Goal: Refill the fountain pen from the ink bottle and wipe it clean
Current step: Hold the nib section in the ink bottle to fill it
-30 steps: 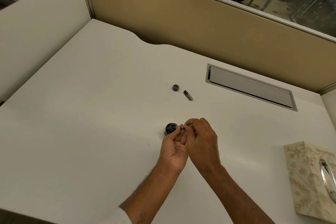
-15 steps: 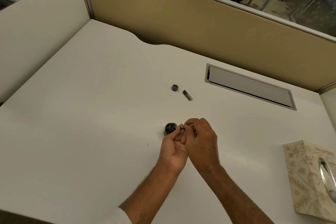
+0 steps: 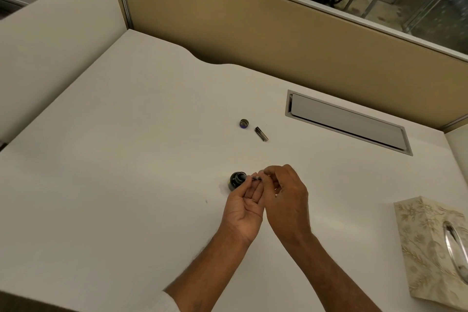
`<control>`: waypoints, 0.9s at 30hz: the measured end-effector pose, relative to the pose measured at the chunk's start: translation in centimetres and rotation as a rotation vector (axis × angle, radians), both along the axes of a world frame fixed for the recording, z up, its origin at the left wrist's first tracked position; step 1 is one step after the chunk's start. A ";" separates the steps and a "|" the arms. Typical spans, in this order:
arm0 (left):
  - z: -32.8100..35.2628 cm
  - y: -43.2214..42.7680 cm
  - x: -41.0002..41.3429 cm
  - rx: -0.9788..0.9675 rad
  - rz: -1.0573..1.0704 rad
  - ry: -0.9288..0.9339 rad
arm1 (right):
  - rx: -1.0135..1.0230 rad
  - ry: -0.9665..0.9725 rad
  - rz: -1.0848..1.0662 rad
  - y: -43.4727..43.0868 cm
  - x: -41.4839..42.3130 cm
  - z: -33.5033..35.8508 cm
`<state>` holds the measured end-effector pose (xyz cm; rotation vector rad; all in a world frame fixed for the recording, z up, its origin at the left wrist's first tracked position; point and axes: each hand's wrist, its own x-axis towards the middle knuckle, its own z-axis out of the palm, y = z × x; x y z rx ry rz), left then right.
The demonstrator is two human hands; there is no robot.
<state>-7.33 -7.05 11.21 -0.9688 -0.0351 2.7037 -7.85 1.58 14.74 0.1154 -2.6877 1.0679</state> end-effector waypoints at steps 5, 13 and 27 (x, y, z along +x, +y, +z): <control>-0.3 -0.2 -0.1 -0.043 -0.020 0.004 | -0.052 -0.021 -0.012 0.6 0.4 0.2; -0.1 0.0 0.5 -0.099 -0.065 -0.015 | -0.115 -0.052 -0.043 1.6 1.7 -0.4; -0.3 0.1 1.4 -0.385 -0.148 -0.015 | -0.237 -0.199 -0.135 2.5 4.6 -1.9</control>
